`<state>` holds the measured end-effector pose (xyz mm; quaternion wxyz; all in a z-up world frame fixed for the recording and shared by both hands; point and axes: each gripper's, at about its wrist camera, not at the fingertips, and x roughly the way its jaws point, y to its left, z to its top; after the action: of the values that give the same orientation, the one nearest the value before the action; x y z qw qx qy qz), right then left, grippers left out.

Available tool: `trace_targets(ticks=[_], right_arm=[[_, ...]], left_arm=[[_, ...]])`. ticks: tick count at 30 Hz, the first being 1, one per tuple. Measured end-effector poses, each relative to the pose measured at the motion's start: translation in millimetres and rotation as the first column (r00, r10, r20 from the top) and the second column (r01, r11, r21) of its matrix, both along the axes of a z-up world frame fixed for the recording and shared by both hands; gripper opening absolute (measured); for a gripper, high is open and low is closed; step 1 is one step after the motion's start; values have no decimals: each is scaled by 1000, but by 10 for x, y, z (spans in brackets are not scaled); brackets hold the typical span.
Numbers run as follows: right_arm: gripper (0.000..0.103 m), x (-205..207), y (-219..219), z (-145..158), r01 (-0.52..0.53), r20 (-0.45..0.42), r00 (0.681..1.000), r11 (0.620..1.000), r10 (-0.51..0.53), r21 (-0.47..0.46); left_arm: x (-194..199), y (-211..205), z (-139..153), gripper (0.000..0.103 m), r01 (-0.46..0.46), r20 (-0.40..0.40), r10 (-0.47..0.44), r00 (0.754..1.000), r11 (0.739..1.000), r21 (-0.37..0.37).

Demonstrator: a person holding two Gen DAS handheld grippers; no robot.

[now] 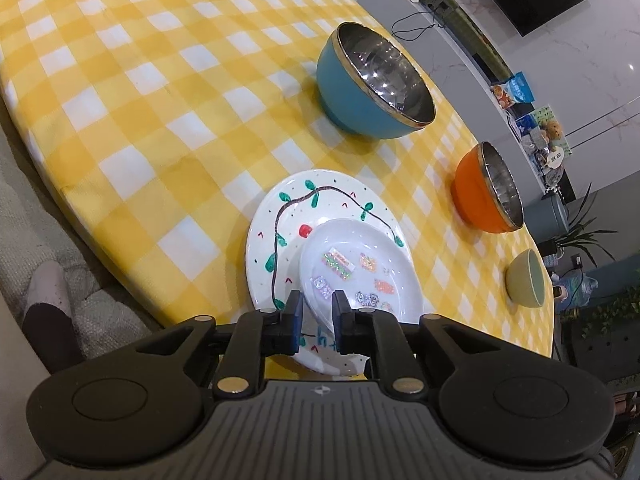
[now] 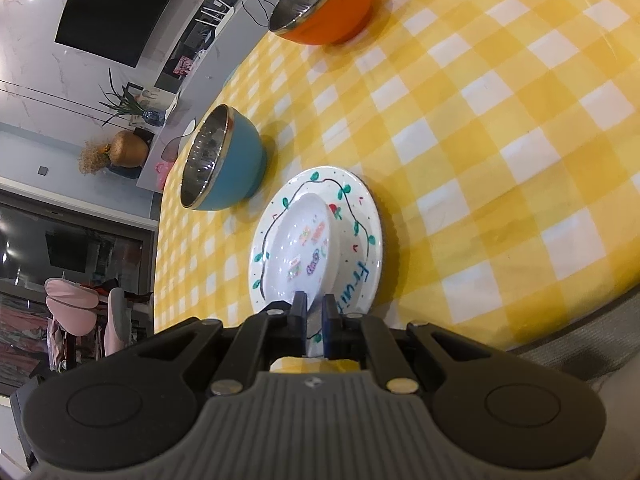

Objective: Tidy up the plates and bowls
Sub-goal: 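Lower the sticker plate onto the painted plate stack and open both grippers, then move both grippers to the rim of the blue steel bowl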

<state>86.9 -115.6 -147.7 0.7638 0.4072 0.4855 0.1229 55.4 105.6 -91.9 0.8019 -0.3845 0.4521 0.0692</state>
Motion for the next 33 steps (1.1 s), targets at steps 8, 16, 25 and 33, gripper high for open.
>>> trace_targets(ticks=[8,16,25,33], right_arm=[[5,20,16,-60,-3,-14,1000,1000,3,9],[8,3,-14,-46,7,-3,1000,1000,-7,-7],[11,5,-1,86,16,84,996,990,-3,-143],[10,106,32,-21,-11,82,996,986,25,-168]], left_arm=[[0,14,-29,16,-3,-2,3,1000,1000,-8],[-6,41,-24,16,1,5,-1,1000,1000,-11],[4,79,159,31,-1,69,-6,998,995,98],[46,114,209,32,6,92,-15,996,994,106]])
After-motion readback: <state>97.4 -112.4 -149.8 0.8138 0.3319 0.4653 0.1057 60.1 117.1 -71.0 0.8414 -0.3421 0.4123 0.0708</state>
